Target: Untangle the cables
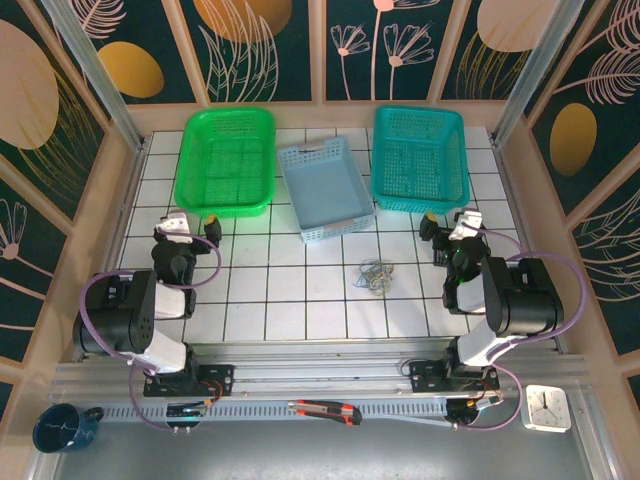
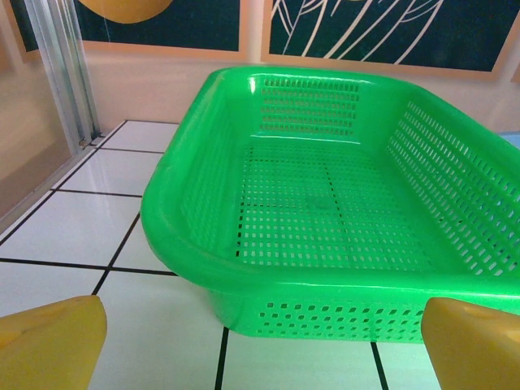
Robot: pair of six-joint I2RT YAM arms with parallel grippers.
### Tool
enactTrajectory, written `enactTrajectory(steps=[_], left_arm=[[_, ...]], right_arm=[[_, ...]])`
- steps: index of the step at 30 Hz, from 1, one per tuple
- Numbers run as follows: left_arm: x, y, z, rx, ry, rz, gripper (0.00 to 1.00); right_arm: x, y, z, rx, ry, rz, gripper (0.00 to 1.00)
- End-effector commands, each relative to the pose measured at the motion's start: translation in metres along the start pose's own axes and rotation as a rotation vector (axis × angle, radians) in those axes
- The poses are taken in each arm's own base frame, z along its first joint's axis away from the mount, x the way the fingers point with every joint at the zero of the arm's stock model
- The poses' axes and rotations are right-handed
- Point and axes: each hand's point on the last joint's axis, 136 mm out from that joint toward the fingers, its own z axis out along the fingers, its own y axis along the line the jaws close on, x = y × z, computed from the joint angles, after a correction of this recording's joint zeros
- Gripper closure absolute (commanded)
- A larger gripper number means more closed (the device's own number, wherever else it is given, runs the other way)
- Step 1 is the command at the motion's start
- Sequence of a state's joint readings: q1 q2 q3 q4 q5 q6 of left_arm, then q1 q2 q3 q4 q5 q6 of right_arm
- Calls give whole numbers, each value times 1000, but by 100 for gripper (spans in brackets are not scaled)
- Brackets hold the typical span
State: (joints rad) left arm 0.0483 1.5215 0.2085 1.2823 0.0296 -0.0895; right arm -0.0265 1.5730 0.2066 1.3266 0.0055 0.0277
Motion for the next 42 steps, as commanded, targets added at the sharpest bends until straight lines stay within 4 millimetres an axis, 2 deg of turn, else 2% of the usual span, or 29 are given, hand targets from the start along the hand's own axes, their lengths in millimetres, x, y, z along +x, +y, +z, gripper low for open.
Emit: enactTrajectory(steps=[1, 8, 11, 15, 17, 20, 23, 25, 28, 30, 33, 35, 37, 42], left_arm=[[-11, -7, 1, 32, -42, 18, 1], [-12, 8, 1, -54, -48, -19, 1], [-13, 8, 1, -57, -51, -14, 1], [-25, 18, -6, -123, -67, -41, 1], [-35, 16, -4, -119, -54, -36, 1], [-63, 19, -7, -146, -76, -58, 1], [-83, 14, -8, -133, -48, -74, 1], [-100, 6, -13, -94, -47, -102, 1], [-123, -10, -20, -10, -47, -164, 1], [-133, -22, -25, 50, -40, -210, 1], [-143, -35, -33, 121, -22, -286, 1], [-144, -41, -37, 152, -3, -327, 1], [-140, -46, -41, 177, 28, -357, 1], [-123, -47, -44, 169, 108, -376, 1]], right_arm=[[-8, 1, 2, -5, -23, -9, 1], [-8, 1, 3, -6, -23, -9, 1], [-8, 0, 2, -5, -22, -7, 1], [-24, -13, 3, 82, -25, 23, 1], [-33, -16, 3, 111, -21, 27, 1], [-56, -22, -9, 165, -81, 60, 1], [-77, -40, -17, 265, -116, 262, 1], [-83, -54, -17, 347, -51, 475, 1], [-108, -20, -4, 121, 45, 491, 2], [-125, 14, -2, -51, 99, 472, 7], [-134, 63, -7, -237, 217, 459, 8], [-131, 91, -13, -309, 282, 442, 8], [-121, 127, -24, -391, 361, 413, 8], [-78, 209, -58, -555, 546, 406, 8]])
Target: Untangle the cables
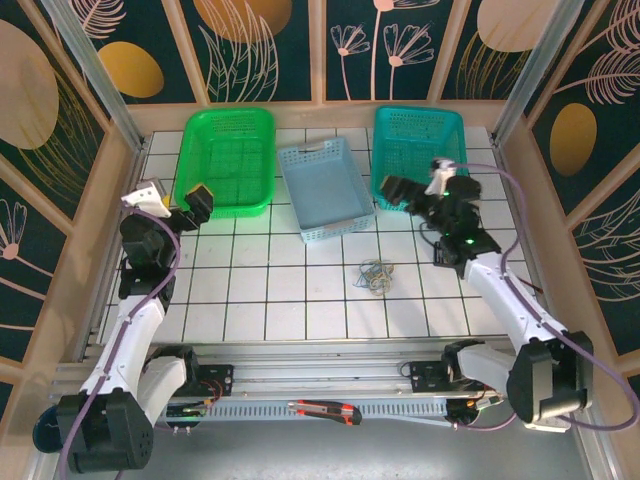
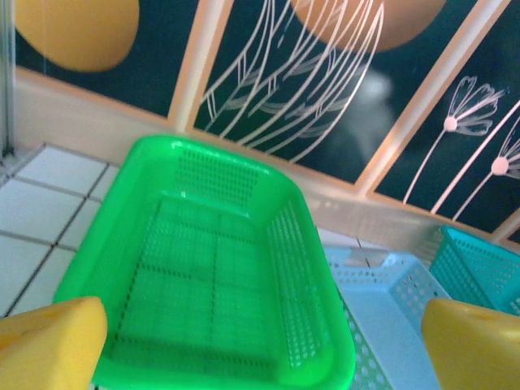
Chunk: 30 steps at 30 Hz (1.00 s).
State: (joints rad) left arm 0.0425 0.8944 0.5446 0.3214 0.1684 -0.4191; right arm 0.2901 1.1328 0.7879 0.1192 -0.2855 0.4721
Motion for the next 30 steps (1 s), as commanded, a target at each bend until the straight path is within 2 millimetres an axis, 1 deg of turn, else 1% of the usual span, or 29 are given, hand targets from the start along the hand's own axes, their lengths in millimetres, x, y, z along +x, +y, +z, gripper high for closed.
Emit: enactTrajectory(steps=[1, 5, 7, 10, 13, 17, 18, 20, 22, 25, 27, 30], left_arm=[[12, -5, -4, 10, 81, -55, 1], [19, -2, -6, 4, 95, -63, 1], [20, -5, -6, 21, 100, -67, 1], [21, -11, -3, 61, 109, -82, 1], [19, -17, 0, 94, 99, -113, 1], [16, -21, 2, 132, 64, -170, 1], [17, -19, 2, 131, 56, -197, 1], [19, -17, 4, 131, 47, -238, 1], [21, -22, 5, 164, 56, -242, 1], [25, -33, 5, 239, 74, -230, 1], [29, -35, 9, 248, 111, -246, 1], [36, -40, 15, 271, 173, -251, 1]], right_arm=[[56, 24, 11, -41, 189, 61, 8], [115, 57, 24, -65, 319, 87, 8], [142, 68, 29, -60, 375, 92, 8], [169, 77, 36, -50, 439, 110, 7], [185, 79, 45, -36, 478, 134, 7], [195, 77, 63, -14, 502, 157, 7], [196, 78, 69, -12, 510, 157, 7], [196, 79, 82, -1, 512, 148, 7], [196, 79, 96, 10, 517, 144, 7], [191, 75, 120, 21, 510, 150, 7], [186, 70, 136, 32, 503, 157, 7], [172, 64, 160, 33, 472, 175, 7]])
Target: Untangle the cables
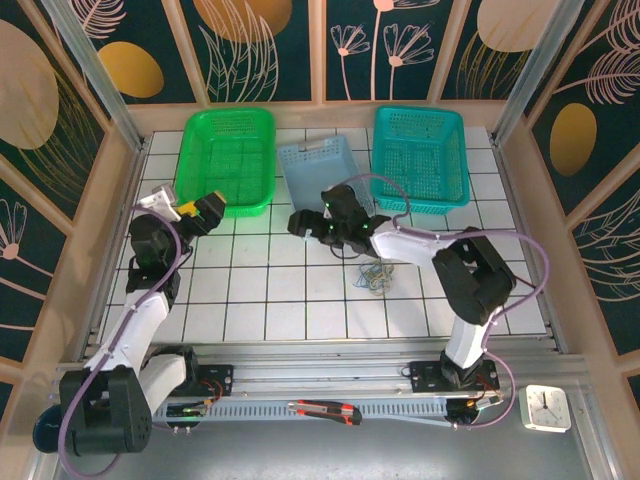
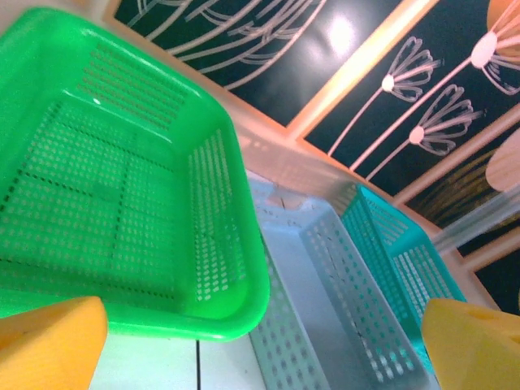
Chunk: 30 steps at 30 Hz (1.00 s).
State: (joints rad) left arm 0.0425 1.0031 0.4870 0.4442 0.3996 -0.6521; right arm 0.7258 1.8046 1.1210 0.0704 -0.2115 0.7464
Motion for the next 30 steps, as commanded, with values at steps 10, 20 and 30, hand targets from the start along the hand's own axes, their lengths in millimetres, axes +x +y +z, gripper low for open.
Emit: enactTrajectory(steps=[10, 20, 30], left_arm=[[-6, -19, 16, 95, 40, -10, 1], [2, -19, 15, 110, 66, -5, 1], [3, -39, 9, 186, 100, -35, 1]], right_arm=[[-75, 12, 22, -140, -89, 60, 10], [-63, 21, -40, -168, -101, 6, 11], [-68, -53, -94, 23, -171, 37, 11]])
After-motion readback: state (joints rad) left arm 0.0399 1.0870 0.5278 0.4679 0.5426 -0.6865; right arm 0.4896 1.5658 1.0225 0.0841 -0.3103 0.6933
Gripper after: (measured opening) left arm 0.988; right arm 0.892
